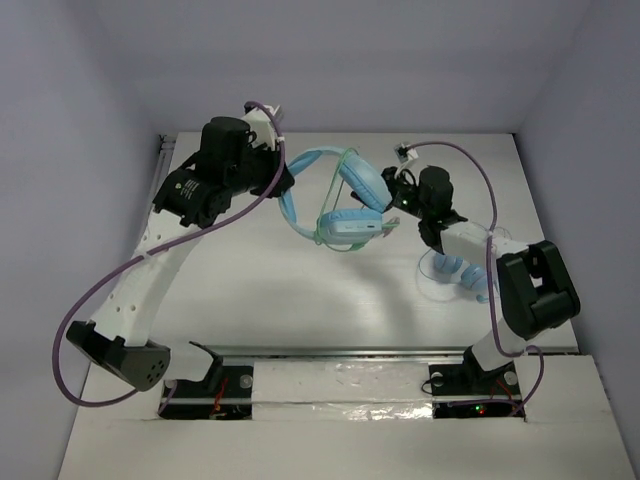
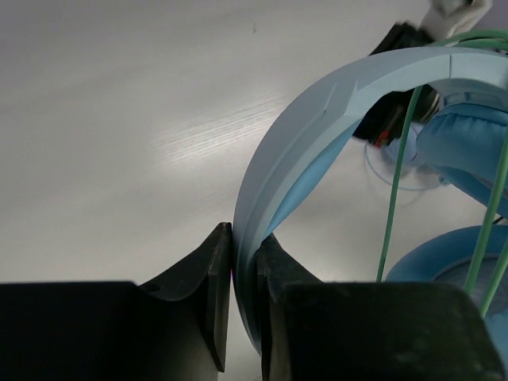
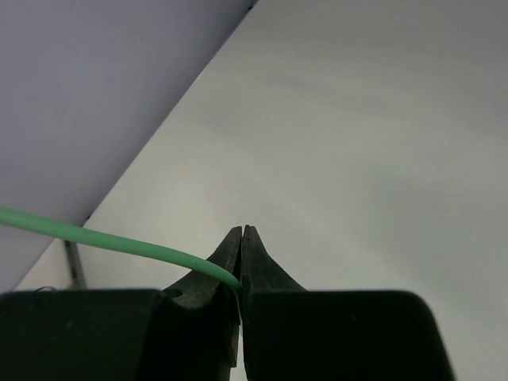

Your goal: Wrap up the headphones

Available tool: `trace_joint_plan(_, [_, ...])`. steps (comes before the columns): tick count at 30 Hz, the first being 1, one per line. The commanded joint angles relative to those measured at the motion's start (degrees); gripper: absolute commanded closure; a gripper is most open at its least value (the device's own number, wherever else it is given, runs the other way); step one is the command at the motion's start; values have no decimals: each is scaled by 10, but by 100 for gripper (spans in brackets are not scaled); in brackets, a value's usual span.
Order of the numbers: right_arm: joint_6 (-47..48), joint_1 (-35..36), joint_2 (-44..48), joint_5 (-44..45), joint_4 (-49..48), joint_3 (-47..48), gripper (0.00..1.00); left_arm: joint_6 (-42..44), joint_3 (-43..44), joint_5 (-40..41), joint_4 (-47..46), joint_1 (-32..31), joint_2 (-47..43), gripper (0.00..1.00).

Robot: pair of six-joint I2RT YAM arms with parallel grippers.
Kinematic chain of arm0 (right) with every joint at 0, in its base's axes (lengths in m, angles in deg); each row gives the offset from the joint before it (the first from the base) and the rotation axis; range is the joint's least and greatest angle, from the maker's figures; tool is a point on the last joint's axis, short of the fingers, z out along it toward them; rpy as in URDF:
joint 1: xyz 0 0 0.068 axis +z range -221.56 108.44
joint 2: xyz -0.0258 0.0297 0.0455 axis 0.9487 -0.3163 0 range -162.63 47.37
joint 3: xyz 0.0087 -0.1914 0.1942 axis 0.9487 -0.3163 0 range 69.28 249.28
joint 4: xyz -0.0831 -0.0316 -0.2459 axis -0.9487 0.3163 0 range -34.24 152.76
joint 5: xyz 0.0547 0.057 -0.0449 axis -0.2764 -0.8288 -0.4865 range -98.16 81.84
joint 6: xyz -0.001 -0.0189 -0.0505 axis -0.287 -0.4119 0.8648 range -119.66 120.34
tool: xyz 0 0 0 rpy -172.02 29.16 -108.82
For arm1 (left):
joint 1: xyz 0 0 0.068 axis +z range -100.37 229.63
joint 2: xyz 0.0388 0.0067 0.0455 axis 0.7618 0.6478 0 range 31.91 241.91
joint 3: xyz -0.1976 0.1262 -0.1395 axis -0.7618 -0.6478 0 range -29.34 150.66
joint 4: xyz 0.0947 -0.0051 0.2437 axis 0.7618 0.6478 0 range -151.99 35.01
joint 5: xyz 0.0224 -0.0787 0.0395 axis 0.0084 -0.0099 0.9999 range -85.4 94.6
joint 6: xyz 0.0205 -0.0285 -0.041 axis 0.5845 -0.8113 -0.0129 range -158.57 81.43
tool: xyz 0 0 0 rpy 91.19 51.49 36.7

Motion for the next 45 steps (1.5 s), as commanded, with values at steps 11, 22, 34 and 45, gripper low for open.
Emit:
trace_joint_plan(11, [-163, 47, 46, -85, -163, -141, 94, -235, -90, -30, -353, 50, -15, 100])
trace_joint_plan(22, [-195, 55, -14, -74, -231, -108, 93, -261, -109, -32, -384, 50, -22, 100])
trace_joint_plan(34, [-277, 65, -6, -53, -289, -176, 91, -285, -146, 92, -424, 50, -34, 100])
trace_joint_plan(45, [-350, 177, 61, 55, -267, -237, 93, -352, -250, 206, -535, 39, 12, 100])
